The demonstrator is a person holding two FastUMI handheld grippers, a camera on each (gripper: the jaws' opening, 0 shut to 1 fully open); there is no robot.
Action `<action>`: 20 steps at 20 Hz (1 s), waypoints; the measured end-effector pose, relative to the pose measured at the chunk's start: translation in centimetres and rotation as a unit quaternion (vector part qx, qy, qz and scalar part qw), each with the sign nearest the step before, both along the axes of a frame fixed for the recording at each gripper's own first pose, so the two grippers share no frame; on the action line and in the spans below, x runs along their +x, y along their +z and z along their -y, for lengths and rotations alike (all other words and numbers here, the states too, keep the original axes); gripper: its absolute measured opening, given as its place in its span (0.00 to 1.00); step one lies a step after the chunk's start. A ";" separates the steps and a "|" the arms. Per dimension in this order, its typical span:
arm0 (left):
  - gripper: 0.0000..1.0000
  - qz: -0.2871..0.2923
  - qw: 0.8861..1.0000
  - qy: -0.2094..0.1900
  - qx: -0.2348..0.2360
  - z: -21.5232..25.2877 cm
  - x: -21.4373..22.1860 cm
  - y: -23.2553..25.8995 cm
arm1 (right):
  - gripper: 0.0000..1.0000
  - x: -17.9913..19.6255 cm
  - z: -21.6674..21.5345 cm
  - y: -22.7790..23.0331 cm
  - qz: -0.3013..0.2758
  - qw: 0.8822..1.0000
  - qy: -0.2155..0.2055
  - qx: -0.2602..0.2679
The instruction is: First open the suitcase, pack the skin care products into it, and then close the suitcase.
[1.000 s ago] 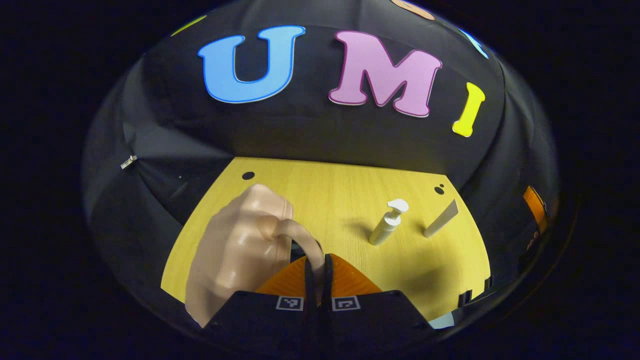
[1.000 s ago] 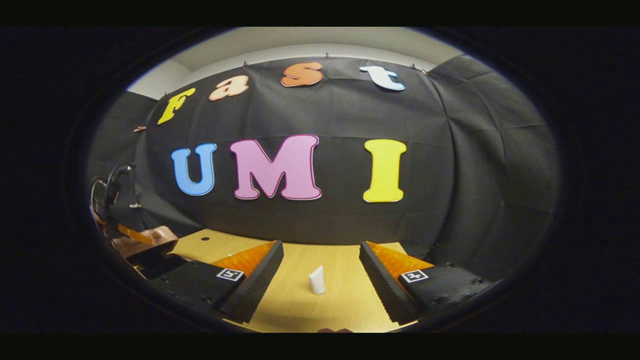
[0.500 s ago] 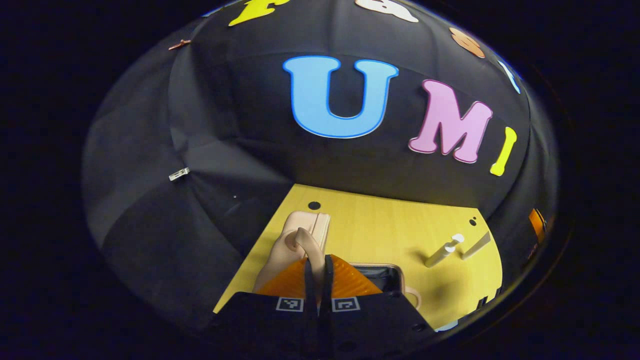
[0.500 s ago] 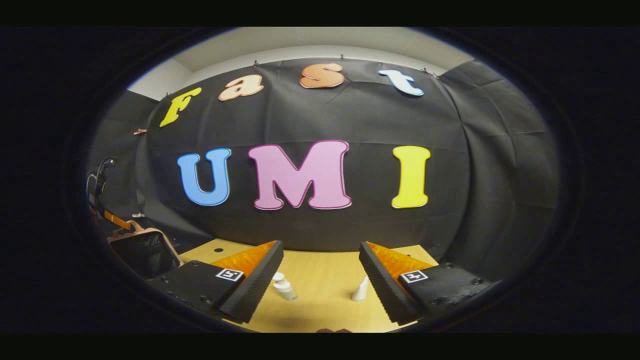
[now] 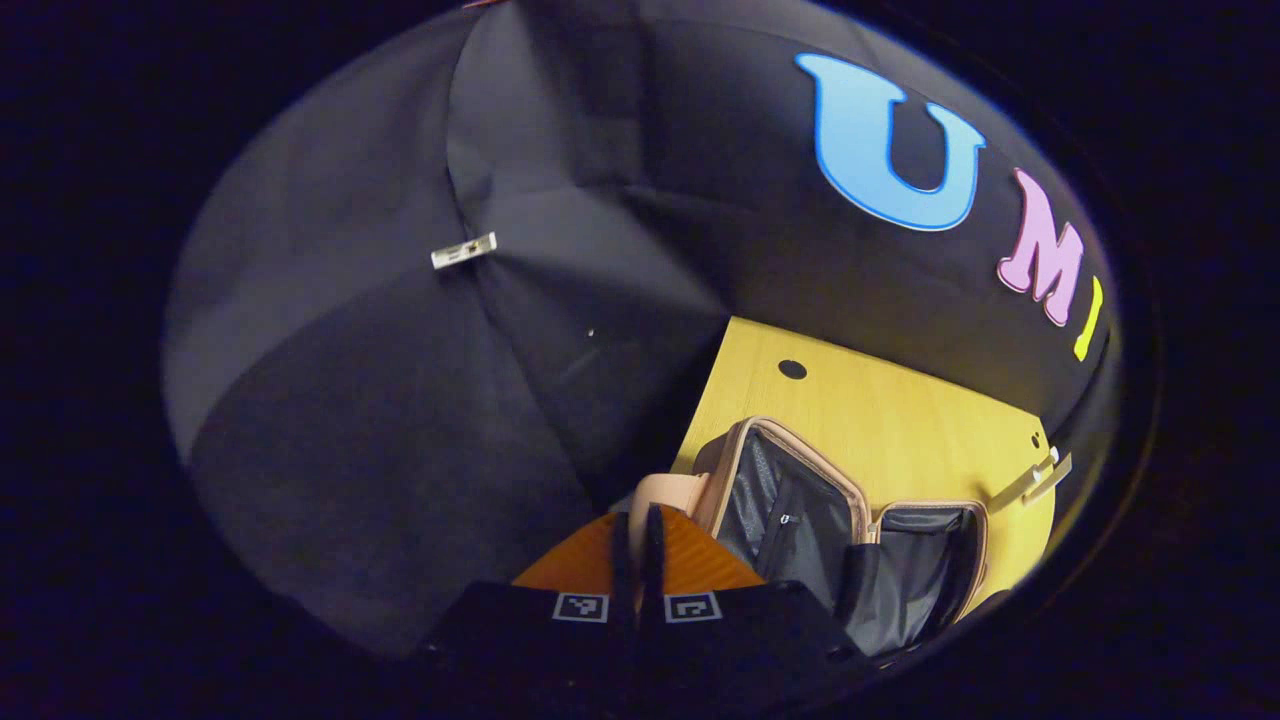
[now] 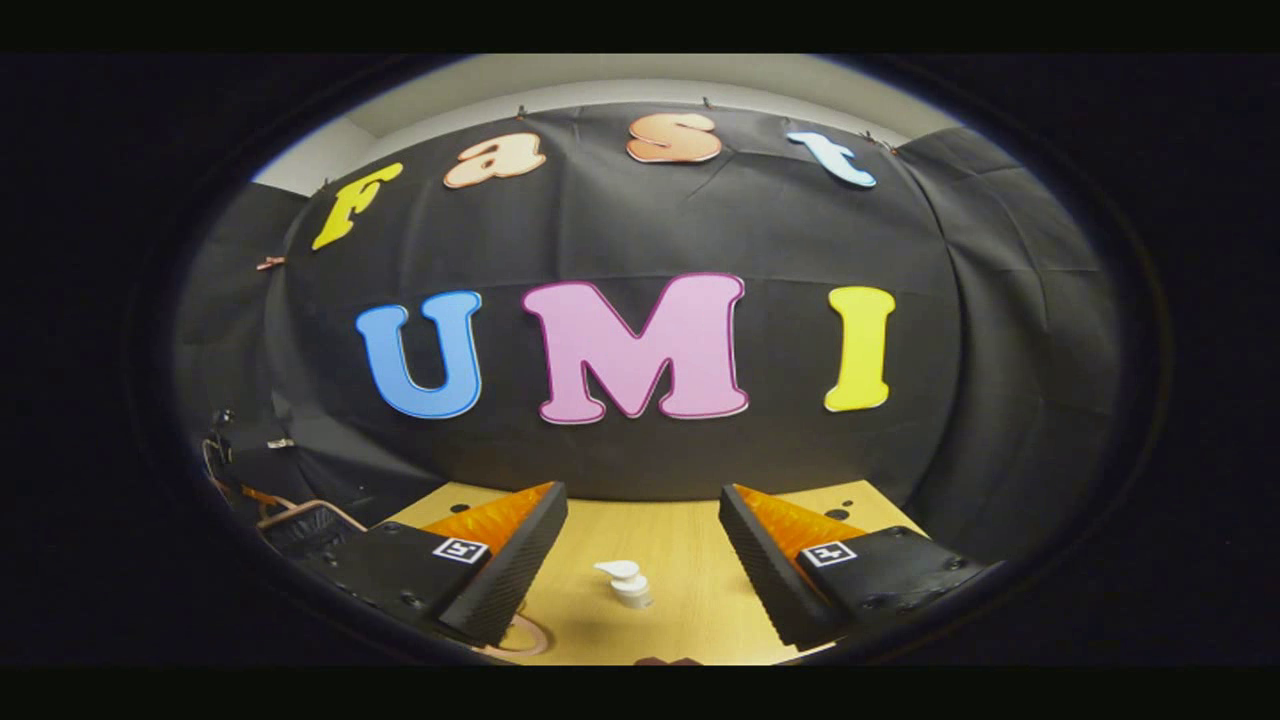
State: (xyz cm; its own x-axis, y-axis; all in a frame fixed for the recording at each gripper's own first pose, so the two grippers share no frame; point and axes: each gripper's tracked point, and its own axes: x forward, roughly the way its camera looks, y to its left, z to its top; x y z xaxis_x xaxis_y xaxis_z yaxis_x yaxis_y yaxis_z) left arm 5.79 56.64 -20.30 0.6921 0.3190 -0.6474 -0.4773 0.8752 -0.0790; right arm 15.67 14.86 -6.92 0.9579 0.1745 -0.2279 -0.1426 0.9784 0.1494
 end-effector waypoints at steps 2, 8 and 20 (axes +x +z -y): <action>0.06 -0.018 0.999 -0.007 -0.029 -1.4 0.7 -4.6 | 0.98 -0.5 -1.2 -1.0 -0.024 1.000 -0.005 0.000; 0.08 -0.008 0.999 -0.022 -0.021 -4.3 1.7 -10.5 | 0.99 -1.7 -4.2 -2.2 -0.048 0.999 -0.010 -0.002; 0.96 0.142 0.968 -0.046 0.200 4.7 1.3 8.2 | 0.99 -3.7 -3.8 -2.1 -0.010 0.999 -0.030 0.000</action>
State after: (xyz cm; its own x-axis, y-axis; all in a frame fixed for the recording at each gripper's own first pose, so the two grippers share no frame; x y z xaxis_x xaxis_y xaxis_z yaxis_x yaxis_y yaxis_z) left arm 7.06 51.89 -12.11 0.8617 0.4336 -0.2636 -0.4045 0.9006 0.1591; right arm 12.01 18.67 -9.03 0.9617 0.1170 -0.2479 -0.0806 0.9850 0.1525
